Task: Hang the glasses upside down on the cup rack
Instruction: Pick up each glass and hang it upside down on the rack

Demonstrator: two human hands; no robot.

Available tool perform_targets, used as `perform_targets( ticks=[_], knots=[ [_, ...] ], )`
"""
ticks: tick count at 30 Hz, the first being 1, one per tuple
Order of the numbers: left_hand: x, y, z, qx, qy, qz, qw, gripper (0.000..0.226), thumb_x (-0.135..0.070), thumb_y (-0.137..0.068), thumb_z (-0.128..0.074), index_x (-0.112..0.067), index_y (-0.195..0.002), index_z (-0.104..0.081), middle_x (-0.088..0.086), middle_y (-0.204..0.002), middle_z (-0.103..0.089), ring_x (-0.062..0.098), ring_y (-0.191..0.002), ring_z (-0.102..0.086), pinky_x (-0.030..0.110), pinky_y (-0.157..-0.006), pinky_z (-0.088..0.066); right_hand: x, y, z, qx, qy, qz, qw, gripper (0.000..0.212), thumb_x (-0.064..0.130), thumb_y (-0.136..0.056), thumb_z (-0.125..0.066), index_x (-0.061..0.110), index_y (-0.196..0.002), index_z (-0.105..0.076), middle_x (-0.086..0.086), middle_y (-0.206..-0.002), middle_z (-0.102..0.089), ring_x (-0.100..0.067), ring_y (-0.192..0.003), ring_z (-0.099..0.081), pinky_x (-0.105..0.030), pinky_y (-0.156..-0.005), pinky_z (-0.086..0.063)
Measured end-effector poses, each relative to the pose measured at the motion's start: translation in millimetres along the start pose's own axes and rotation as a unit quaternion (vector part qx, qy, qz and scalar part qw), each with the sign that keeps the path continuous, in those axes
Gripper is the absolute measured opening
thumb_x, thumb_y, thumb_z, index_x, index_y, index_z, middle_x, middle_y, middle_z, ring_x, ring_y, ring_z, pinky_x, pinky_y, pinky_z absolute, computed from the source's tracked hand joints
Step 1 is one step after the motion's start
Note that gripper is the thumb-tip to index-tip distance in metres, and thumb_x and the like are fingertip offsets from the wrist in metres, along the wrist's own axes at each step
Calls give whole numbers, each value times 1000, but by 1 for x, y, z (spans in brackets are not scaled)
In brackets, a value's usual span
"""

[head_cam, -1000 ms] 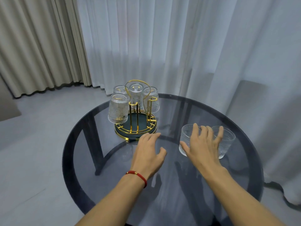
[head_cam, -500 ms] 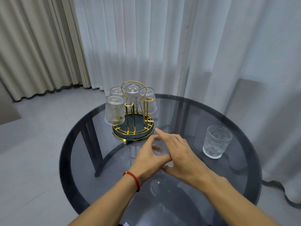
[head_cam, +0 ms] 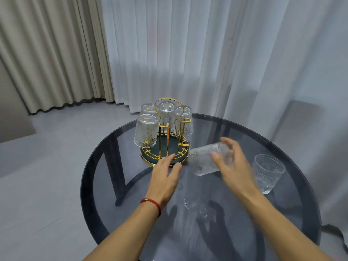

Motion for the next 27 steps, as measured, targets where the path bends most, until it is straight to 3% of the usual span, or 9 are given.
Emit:
perform_targets(
  ticks=[3, 5, 7, 12, 17, 27],
  knots=[
    [16, -8, -7, 11, -196, -42, 980, 63, -42, -95, -55, -24, -152, -35, 2, -164, -23, 19, -151, -12, 43, -121, -18, 24, -25, 15, -72, -5, 17, 997, 56, 42, -94, -68, 36, -145, -46, 0, -140, -56, -17, -127, -53, -41, -107, -43],
    [26, -10, -15, 30, -251, -47, 966, 73, -46, -92, -56, -24, -155, -28, 2, -167, -13, 20, -153, -1, 45, -124, -13, 43, -43, 18, -94, -12, 20, 995, 60, 45, -93, -69, 31, -146, -45, 0, -143, -56, -21, -131, -54, -46, -111, -44],
    [32, -10, -18, 29, -280, -52, 958, 77, -48, -91, -56, -27, -157, -22, 2, -168, -9, 21, -153, 3, 45, -123, -11, 64, -61, 14, -98, 1, 33, 995, 62, 46, -91, -70, 28, -145, -46, 0, -144, -56, -21, -131, -53, -39, -107, -44],
    [37, -10, -18, 22, -297, -61, 953, 77, -49, -92, -52, -29, -157, -16, 0, -168, -7, 20, -153, 5, 44, -122, -9, 96, -97, -18, -60, 49, 66, 995, 65, 40, -90, -73, 18, -146, -47, -4, -147, -55, -22, -133, -51, -26, -97, -37],
    [38, -9, -18, 13, -298, -59, 953, 75, -50, -92, -49, -24, -157, -20, -1, -168, -8, 19, -153, 6, 44, -124, -10, 96, -111, -47, -26, 87, 64, 994, 69, 41, -86, -78, 16, -143, -49, -7, -144, -56, -26, -130, -53, -37, -104, -45],
    [36, -11, -15, -12, -286, -65, 956, 70, -48, -89, -56, -20, -149, -36, -2, -166, -16, 17, -153, 0, 40, -123, -15, 75, -112, -92, -16, 151, 79, 985, 67, 41, -82, -78, 16, -139, -51, -8, -132, -62, -30, -125, -51, -40, -99, -48]
  ],
)
Point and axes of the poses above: each hand's wrist, its own y-axis away from the middle knuckle, its own z-axis out of the back of the hand, x = y × z, the point moved 8 cm from there along -y, towards the middle knuckle
